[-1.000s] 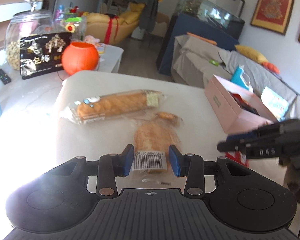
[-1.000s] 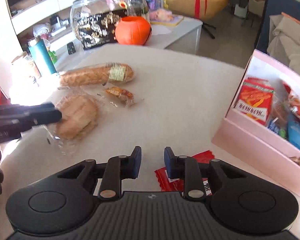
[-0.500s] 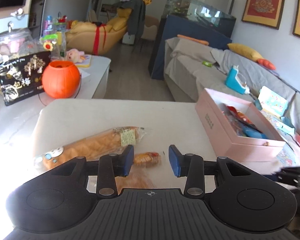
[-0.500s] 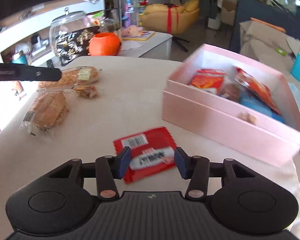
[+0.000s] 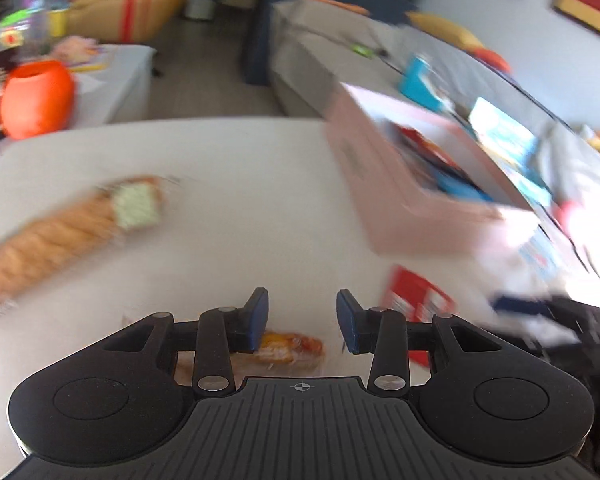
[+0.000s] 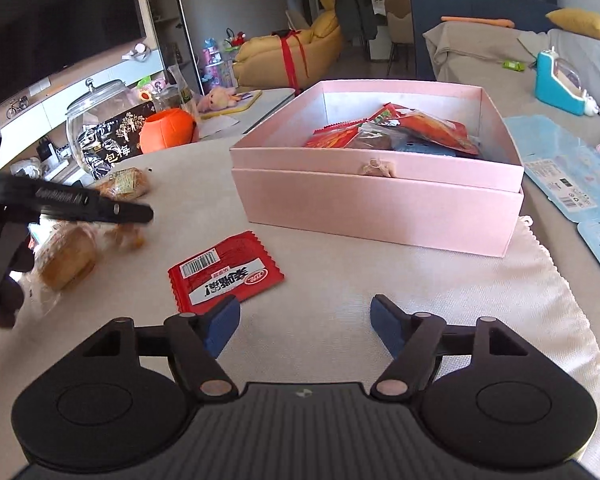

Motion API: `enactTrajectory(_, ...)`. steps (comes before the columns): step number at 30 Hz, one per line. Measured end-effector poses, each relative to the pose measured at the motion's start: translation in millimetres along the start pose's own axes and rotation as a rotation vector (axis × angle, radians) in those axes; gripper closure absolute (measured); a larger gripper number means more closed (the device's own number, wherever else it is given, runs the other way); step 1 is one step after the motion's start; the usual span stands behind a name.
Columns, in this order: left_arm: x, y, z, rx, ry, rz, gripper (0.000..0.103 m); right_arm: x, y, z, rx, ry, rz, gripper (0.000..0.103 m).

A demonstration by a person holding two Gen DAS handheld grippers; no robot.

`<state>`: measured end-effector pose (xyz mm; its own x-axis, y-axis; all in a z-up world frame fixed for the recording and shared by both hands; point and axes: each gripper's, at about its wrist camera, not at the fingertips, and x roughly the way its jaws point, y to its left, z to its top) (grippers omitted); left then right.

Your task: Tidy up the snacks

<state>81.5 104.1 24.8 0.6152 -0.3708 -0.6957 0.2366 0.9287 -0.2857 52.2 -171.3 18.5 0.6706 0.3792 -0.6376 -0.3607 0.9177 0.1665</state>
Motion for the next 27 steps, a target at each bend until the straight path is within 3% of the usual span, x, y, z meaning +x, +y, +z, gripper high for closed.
enactTrajectory(4, -9, -21, -14, 0.066, 0.03, -0.016, 0.061, 0, -1, 0, 0.016, -0.007, -0.01, 0.026)
enactTrajectory(8, -46, -17, -22, 0.023, -0.075, 0.05, 0.061, 0, 0, -1, 0.021, -0.007, -0.02, 0.025)
enactTrajectory(10, -64, -8, -26, -0.014, -0.089, 0.073, 0.062, 0, 2, -1, 0.016, -0.007, -0.026, 0.024)
enactTrajectory(13, -86, 6, -26, -0.048, -0.025, 0.083, 0.062, 1, 6, -1, -0.001, -0.003, -0.036, 0.023)
enactTrajectory(17, -97, 7, -40, 0.012, 0.075, 0.08, 0.062, 2, 7, -2, -0.012, -0.002, -0.045, 0.023)
enactTrajectory(21, -84, 15, -46, 0.006, 0.106, 0.194, 0.064, 3, 8, -2, -0.015, -0.001, -0.046, 0.023)
enactTrajectory(24, -72, 23, -38, -0.005, 0.081, 0.301, 0.064, 3, 8, -2, -0.018, -0.001, -0.05, 0.023)
enactTrajectory(27, -60, 28, -28, -0.024, 0.055, 0.343, 0.065, 3, 8, -2, -0.018, -0.001, -0.051, 0.023)
